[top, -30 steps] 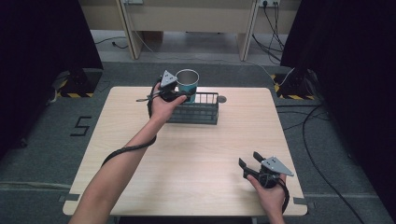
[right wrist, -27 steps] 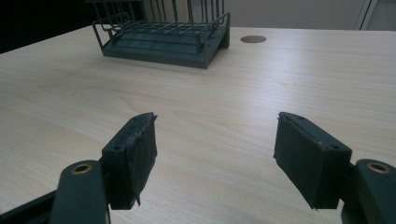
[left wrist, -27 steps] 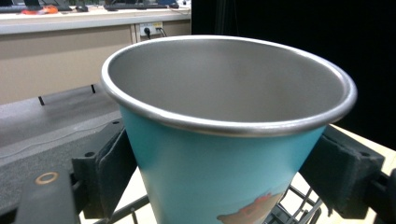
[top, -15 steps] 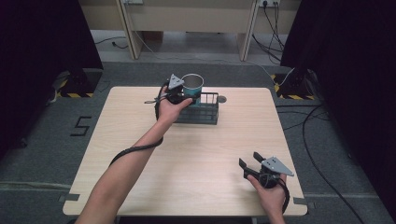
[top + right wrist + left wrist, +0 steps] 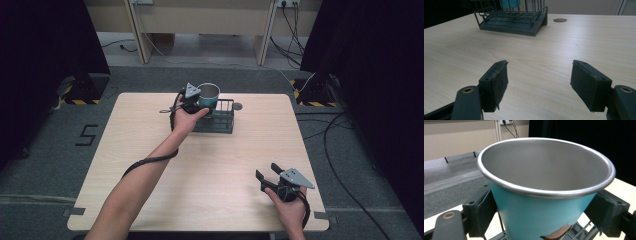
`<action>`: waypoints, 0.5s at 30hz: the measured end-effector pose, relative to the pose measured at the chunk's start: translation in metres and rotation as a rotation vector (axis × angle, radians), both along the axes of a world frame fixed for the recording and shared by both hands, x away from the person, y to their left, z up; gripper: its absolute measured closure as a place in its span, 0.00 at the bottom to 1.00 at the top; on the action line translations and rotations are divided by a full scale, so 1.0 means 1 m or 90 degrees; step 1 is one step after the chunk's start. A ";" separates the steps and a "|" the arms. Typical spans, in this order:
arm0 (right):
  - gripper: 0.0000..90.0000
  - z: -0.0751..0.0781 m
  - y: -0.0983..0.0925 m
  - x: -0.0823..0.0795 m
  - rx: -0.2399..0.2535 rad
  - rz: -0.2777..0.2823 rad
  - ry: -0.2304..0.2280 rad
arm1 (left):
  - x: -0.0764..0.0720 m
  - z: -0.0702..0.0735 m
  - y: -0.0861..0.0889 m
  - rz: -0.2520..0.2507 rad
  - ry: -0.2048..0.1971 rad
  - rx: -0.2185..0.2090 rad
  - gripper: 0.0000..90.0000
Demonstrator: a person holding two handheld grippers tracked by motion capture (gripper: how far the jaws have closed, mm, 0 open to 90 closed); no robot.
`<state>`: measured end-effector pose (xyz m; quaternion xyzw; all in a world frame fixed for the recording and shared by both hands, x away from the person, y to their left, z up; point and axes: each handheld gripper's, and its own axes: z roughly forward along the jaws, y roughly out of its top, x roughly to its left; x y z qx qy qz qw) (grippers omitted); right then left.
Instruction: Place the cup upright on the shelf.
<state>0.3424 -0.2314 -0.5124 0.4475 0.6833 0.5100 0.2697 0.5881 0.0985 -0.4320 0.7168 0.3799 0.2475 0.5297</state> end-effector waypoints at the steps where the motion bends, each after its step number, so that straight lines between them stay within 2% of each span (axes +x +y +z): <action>1: 0.34 0.000 0.000 0.000 0.000 0.000 0.000 | 0.000 -0.001 -0.001 0.001 0.000 0.004 0.17; 6: 0.34 0.000 0.000 0.000 0.002 0.001 0.002 | 0.001 -0.006 -0.005 0.009 0.011 0.015 0.17; 15: 0.34 0.000 0.000 0.000 0.002 0.003 0.001 | 0.001 -0.012 -0.008 0.010 0.021 0.017 0.17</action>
